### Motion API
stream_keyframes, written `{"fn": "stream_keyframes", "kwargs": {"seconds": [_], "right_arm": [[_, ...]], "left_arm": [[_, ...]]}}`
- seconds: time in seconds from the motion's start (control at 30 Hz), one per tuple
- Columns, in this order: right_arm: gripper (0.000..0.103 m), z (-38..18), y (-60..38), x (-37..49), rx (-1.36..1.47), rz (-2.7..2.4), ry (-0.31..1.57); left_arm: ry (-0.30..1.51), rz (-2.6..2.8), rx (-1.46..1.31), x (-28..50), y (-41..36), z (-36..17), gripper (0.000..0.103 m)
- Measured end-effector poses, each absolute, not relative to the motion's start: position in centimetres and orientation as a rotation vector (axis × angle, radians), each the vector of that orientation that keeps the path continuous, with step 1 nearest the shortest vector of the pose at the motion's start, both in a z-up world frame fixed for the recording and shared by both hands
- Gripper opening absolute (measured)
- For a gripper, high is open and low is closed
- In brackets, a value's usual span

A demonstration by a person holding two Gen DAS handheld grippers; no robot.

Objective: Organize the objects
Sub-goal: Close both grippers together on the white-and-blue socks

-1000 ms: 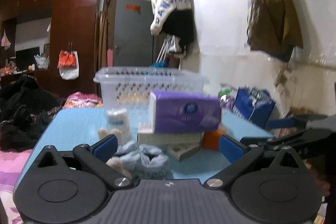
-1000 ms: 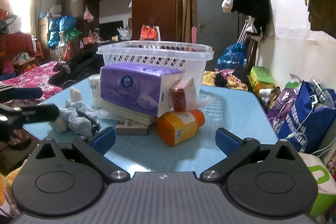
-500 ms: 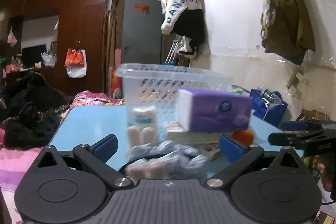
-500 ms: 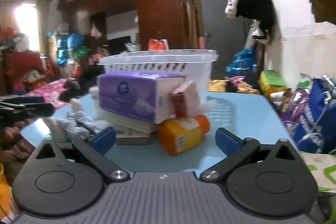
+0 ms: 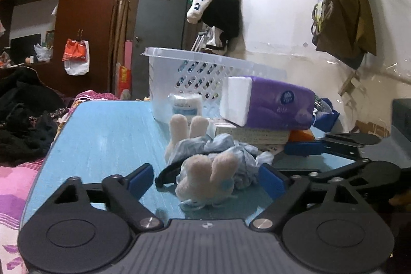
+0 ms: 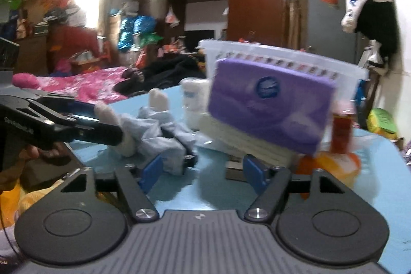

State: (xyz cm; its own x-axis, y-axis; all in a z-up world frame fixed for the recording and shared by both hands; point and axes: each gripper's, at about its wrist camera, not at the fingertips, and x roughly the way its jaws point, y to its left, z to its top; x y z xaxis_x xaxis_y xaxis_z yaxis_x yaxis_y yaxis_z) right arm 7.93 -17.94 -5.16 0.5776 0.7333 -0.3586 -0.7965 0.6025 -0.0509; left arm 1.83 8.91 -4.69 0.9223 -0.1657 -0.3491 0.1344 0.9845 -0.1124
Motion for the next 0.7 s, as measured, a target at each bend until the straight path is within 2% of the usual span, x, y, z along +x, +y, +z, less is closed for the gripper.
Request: {"fn": "stream_keyframes", "kwargs": {"seconds": [0.23,0.3,0.33,0.57,0.7], "right_arm": [[0.058,-5.32,-17.16,7.42,-0.259,0.955,0.299],[0.051,-5.37,-17.13,7.57,-0.262,0.963,0.303],[0.047,-5.42,-17.22,7.6,-0.263,0.97,0.309],[0.045,-5.26,-17.52,8.2,-0.251,0.984,0.318],[0.039,-5.19,-17.9,8.07,-0.26,0.98,0.31]], "left_arm": [[0.372,-0.141,-0.071,2.1,9.11,-5.1,0.058],[0.371,-0.155,-0.083,2.07,9.27,-5.12,0.052],[0.372,-0.158,-0.081,2.08,9.23,-5.11,0.05],[0.372,-0.158,-0.046,1.99,8.9,-5.12,0.049],[0.365,-0.157,-0.048,1.91,8.89,-5.16,0.046]]}}
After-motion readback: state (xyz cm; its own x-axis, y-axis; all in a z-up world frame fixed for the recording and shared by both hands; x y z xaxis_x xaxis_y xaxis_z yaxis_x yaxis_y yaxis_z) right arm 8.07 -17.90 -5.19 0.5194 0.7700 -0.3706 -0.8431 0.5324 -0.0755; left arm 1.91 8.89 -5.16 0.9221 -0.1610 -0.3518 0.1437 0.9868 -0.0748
